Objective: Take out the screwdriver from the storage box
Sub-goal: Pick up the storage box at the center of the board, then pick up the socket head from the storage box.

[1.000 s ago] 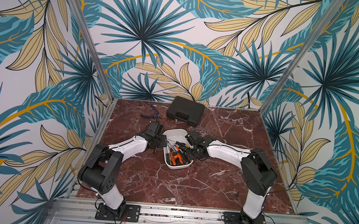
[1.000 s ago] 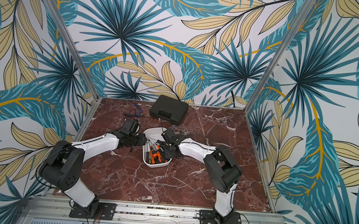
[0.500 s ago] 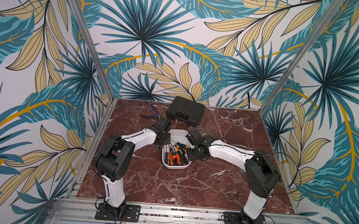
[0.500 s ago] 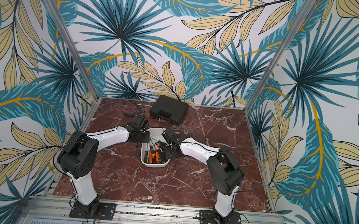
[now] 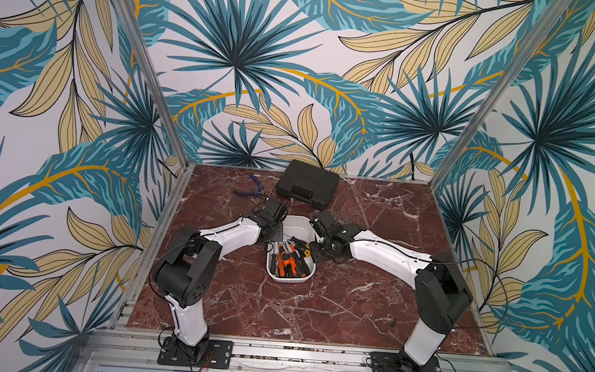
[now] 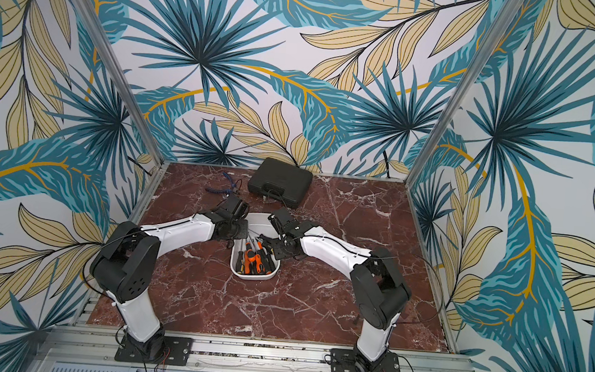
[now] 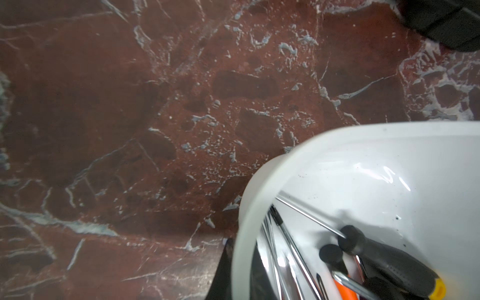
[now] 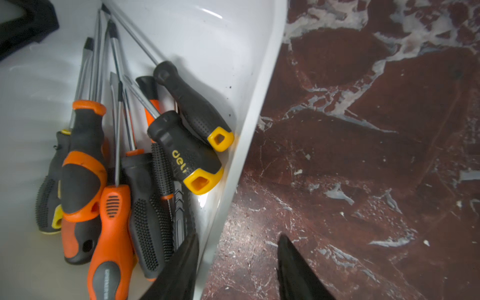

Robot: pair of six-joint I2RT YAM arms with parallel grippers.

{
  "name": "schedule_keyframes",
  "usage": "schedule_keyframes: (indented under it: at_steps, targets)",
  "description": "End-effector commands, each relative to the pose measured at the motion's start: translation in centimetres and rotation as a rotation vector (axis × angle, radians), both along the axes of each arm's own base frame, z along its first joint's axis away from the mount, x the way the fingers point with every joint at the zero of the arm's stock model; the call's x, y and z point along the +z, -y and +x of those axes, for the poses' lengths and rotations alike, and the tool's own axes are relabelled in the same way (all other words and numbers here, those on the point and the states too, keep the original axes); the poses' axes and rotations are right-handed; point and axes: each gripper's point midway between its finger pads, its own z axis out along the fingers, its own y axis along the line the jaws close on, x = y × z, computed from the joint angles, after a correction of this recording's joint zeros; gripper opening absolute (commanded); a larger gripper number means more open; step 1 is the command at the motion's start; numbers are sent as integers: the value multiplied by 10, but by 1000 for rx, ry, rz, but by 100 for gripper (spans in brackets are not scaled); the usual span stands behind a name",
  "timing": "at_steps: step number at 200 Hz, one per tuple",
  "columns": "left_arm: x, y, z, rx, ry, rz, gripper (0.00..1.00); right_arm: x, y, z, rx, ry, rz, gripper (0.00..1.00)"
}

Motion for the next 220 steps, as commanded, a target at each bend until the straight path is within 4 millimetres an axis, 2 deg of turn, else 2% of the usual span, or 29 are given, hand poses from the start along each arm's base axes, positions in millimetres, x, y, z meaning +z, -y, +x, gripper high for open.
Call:
schedule_keyframes:
  at_steps: [1,45,74,93,123,145,161,167,201,220]
  targets:
    - [44,-9,14,75,204,-42,0,23,4,5,14,60,-15,51]
    - [58,-20,-1,124,317,-104,0,50,-5,14,77,166,37,51]
    - [65,-24,-12,130,382,-135,0,63,-17,12,182,240,89,51]
    - [70,-25,-20,127,412,-131,0,70,-30,6,279,272,109,46]
    - [76,-27,-28,119,445,-111,0,63,-56,-6,441,288,121,36]
    - [82,-28,-32,119,472,-104,0,55,-73,-12,518,294,115,34]
    - [87,-29,-34,122,492,-104,0,52,-78,-9,532,306,118,33]
    - [89,-29,-35,122,500,-103,0,52,-90,-18,565,307,123,32]
    - [102,-29,-37,113,544,-103,0,42,-100,-14,553,311,92,32]
    - [110,-27,-39,107,574,-113,0,43,-103,-8,517,331,103,32]
